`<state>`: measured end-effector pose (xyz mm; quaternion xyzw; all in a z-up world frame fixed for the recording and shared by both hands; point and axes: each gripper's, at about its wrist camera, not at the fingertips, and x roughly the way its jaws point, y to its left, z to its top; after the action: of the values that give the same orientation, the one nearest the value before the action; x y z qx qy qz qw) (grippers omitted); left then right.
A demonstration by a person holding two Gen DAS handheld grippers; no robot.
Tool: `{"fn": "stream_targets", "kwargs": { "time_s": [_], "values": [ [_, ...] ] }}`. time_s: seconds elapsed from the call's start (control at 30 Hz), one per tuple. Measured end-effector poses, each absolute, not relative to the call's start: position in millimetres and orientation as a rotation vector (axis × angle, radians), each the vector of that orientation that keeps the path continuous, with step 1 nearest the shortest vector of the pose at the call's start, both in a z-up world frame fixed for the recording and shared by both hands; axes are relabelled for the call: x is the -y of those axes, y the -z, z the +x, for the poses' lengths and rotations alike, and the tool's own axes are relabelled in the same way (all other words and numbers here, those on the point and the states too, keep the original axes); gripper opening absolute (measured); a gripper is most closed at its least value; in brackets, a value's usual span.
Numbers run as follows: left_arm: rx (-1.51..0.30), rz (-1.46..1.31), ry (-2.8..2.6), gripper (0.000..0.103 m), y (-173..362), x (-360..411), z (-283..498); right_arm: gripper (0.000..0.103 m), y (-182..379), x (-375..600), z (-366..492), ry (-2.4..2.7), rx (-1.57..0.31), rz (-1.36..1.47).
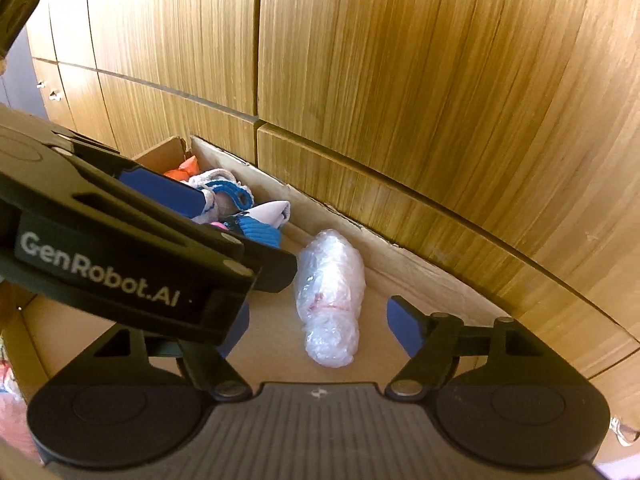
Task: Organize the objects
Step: 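Lower both bundles into the tray beside the others and open both grippers, then move both tools back over the remaining socks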
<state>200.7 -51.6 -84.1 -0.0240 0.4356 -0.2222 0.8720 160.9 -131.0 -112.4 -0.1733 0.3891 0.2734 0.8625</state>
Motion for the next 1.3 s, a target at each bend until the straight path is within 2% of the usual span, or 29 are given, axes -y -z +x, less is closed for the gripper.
{"fn": "stream_targets", "kwargs": {
  "time_s": [0.5,0.83,1.1,1.3],
  "values": [
    [-0.901,-0.082,0.445,0.089,50.8,15.9,176.4,0.086,74.1,141.5,131.8,-0.522,-0.789,-0.289],
    [-0.773,-0.027,0.435,0.102,12.4,-51.5,88.7,0.097,39.5,155.3,38.5,-0.514,-0.696,-0.227],
    [-0.711,0.014,0.426,0.102,43.8,-92.3,-4.5,0.099,58.0,183.5,-78.4,-0.517,-0.638,-0.161],
    [-0.718,0.015,0.41,0.102,84.5,-108.4,-57.4,0.091,98.1,181.2,-139.7,-0.549,-0.614,-0.197]
  ]
}}
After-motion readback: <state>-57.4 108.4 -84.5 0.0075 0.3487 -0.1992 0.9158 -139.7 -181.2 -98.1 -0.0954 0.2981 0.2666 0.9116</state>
